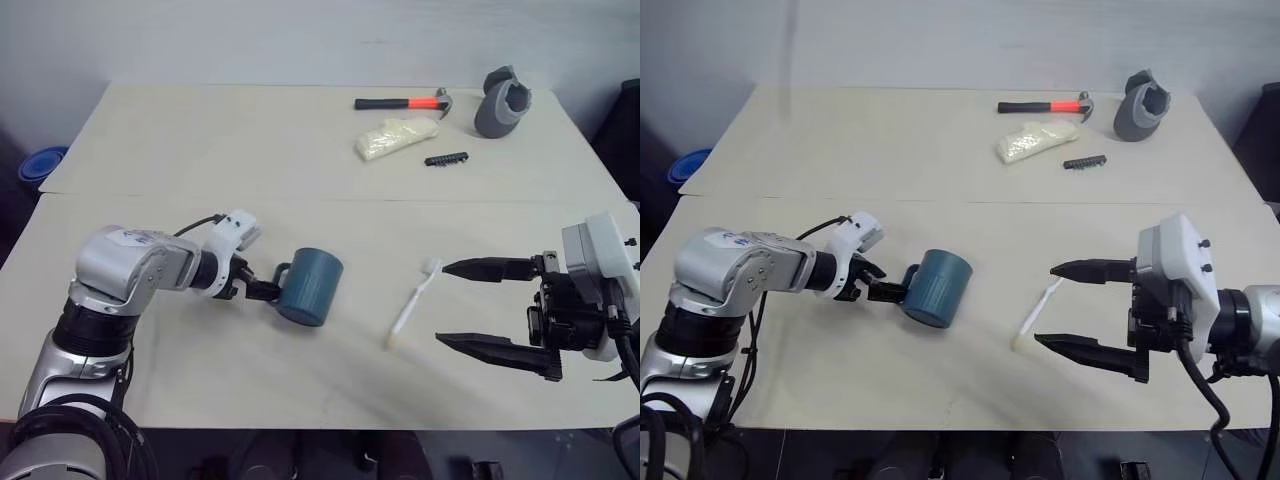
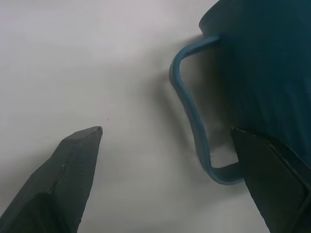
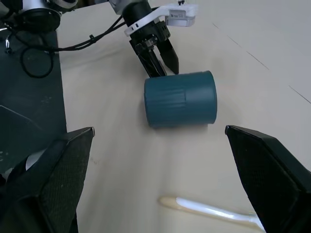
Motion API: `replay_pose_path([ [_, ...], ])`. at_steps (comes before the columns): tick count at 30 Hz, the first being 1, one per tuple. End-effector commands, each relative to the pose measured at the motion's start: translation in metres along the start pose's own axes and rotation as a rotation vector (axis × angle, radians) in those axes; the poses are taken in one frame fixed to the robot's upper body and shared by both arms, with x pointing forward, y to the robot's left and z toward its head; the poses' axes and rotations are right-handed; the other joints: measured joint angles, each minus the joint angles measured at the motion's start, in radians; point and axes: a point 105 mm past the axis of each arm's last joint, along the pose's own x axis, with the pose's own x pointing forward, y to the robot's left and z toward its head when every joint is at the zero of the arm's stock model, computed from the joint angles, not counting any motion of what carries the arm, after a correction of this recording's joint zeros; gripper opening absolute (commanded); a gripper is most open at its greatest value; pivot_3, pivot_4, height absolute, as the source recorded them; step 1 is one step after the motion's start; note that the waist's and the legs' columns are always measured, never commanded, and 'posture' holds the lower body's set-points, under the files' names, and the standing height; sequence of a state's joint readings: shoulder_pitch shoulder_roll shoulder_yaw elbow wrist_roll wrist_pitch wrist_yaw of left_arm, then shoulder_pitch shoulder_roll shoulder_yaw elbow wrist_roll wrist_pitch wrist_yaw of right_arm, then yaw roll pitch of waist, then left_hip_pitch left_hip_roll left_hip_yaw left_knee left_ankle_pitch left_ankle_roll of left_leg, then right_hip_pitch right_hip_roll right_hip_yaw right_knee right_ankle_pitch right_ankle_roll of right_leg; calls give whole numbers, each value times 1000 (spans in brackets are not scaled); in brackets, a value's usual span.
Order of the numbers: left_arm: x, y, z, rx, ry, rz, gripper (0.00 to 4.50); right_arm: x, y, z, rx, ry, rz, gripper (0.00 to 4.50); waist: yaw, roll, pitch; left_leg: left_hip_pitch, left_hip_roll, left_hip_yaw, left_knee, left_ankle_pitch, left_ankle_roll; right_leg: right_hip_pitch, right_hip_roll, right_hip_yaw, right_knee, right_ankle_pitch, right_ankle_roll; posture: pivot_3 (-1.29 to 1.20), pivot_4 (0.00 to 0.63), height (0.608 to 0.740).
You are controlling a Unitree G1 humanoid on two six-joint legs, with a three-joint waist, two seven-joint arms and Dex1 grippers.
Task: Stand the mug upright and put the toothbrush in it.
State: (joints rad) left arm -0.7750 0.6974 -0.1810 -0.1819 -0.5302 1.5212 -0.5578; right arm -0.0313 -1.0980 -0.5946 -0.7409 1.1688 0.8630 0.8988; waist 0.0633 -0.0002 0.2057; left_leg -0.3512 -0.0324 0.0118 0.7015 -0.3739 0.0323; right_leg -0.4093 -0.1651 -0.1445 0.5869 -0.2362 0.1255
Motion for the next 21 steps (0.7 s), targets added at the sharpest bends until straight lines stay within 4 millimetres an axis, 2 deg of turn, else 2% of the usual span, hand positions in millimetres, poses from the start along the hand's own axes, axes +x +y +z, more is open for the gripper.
replay_pose_path([
  [1,10,-2,1,6,26,-18,3849,0,4,7,-38,-35,-3,4500,5,0,0,0,0,0,0,0,0,0,0,0,0,0,0,0,150,740],
  [8,17,-6,6,10,46,-58,1741,-1,3,4,-43,-34,-20,4500,11,0,0,0,0,1,0,0,0,0,0,0,0,0,0,0,150,740],
  [13,19,-3,3,-22,68,-48,163,-1,5,1,-49,-29,-25,4500,9,0,0,-1,0,1,0,0,0,0,0,-2,0,0,0,0,150,740],
  [16,18,2,6,-50,59,-28,71,-1,3,1,-55,-35,-32,4500,9,0,0,0,0,1,0,0,1,0,0,-2,0,0,0,0,150,740],
  [21,15,-1,9,-52,50,-45,71,0,0,1,-62,-41,-41,4500,7,0,0,0,0,2,1,0,1,0,0,-1,1,1,0,0,150,740],
])
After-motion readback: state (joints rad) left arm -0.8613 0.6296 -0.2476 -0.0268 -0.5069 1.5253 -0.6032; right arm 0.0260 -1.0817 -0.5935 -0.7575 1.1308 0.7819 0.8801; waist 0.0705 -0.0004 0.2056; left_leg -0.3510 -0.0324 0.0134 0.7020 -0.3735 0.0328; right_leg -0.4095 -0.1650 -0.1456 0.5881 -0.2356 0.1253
